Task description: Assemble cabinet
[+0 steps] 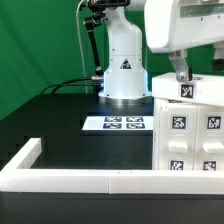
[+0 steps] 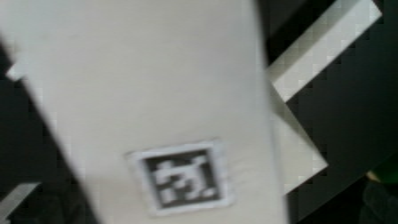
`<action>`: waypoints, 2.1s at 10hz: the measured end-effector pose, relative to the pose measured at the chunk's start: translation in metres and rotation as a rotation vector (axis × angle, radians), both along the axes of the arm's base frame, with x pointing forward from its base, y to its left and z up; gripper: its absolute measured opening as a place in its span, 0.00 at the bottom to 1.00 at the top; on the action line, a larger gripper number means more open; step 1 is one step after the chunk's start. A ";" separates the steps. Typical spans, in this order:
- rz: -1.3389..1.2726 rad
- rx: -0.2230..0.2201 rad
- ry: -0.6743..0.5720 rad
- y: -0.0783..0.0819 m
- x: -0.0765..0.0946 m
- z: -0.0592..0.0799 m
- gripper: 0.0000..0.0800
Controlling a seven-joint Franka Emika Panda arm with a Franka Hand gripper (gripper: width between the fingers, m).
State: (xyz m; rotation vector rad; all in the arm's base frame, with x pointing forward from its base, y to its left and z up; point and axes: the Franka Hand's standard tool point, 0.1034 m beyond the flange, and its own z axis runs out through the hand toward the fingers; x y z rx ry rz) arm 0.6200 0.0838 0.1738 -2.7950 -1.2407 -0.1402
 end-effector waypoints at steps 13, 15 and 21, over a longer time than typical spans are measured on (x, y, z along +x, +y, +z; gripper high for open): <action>-0.152 -0.004 0.015 -0.004 -0.001 -0.012 0.70; -0.183 -0.001 0.010 -0.005 0.000 -0.012 0.70; -0.385 0.010 0.032 -0.005 0.001 -0.012 0.70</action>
Offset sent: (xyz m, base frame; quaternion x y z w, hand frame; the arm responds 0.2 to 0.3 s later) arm 0.0006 -0.0017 0.0006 0.0020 0.0045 0.0425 0.9991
